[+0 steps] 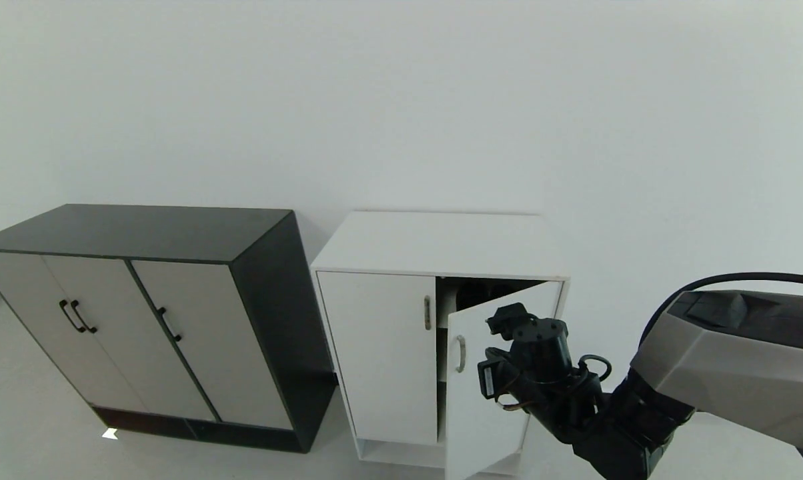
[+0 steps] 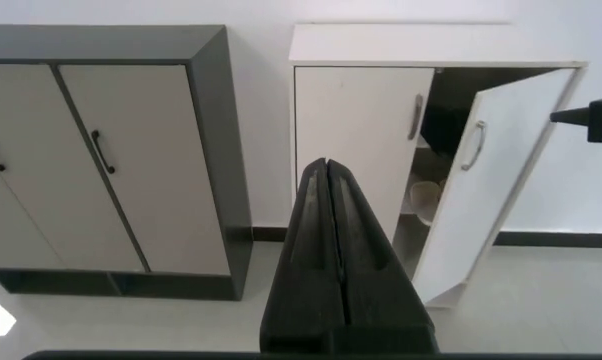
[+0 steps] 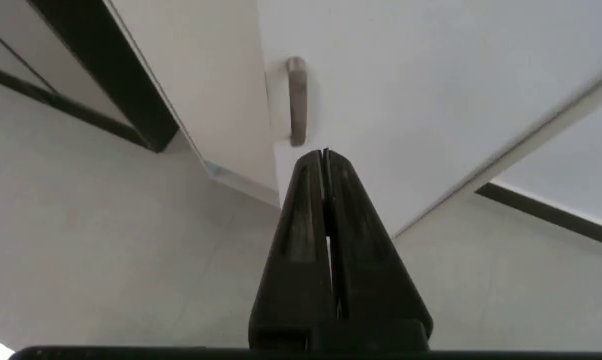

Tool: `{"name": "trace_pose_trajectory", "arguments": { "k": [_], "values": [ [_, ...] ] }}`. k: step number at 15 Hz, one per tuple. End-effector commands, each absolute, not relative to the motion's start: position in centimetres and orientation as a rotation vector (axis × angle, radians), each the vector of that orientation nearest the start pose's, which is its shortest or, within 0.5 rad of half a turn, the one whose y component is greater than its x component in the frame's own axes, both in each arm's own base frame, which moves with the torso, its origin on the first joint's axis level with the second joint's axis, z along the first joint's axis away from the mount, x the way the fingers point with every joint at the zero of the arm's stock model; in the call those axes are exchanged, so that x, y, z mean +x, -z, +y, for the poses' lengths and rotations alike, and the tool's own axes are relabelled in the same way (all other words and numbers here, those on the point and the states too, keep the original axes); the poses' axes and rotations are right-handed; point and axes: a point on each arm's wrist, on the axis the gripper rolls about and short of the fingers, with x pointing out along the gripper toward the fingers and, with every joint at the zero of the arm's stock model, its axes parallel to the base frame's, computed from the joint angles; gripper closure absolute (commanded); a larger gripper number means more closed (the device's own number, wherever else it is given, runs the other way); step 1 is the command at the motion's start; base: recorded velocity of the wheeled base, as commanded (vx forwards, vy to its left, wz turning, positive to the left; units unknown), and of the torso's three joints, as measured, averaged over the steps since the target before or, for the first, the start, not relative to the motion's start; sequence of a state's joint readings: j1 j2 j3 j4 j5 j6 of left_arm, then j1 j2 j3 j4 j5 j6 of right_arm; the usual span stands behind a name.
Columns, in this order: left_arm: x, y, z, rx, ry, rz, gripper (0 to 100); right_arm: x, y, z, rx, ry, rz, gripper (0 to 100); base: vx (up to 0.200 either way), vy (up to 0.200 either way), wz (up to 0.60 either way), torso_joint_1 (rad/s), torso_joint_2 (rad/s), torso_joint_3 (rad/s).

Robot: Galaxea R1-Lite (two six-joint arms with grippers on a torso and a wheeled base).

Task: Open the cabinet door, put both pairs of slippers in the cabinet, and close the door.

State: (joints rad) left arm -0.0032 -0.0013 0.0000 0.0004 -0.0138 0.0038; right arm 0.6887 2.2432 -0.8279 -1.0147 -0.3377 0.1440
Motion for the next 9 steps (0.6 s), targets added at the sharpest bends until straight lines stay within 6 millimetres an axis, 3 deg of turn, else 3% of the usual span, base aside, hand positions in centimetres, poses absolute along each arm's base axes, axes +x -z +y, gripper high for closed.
{"name": "trace_pose_trajectory", "arguments": {
  "k": [1,5,7,9],
  "values": [
    [-2.3,-7.5,0.0,0.005,0.017,0.000,100,29.7,-3.1,23.5,-0.060,-0.319,0.384,100,0.200,0.000,0.00,0.002,0.00,-0.002],
    [-2.3,-7.5,0.0,0.005,0.017,0.000,100,27.6,-2.3,21.9,-0.050,-0.330,0.372,100,0.200,0.000,0.00,0.006,0.00,0.000],
    [-2.3,-7.5,0.0,0.005,0.017,0.000,100,26.2,-2.1,20.7,-0.033,-0.347,0.339,100,0.000,0.000,0.00,0.000,0.00,0.000],
    [-2.3,-7.5,0.0,0.005,0.017,0.000,100,26.0,-2.0,20.4,-0.026,-0.364,0.337,100,0.000,0.000,0.00,0.000,0.00,0.000]
  ]
}}
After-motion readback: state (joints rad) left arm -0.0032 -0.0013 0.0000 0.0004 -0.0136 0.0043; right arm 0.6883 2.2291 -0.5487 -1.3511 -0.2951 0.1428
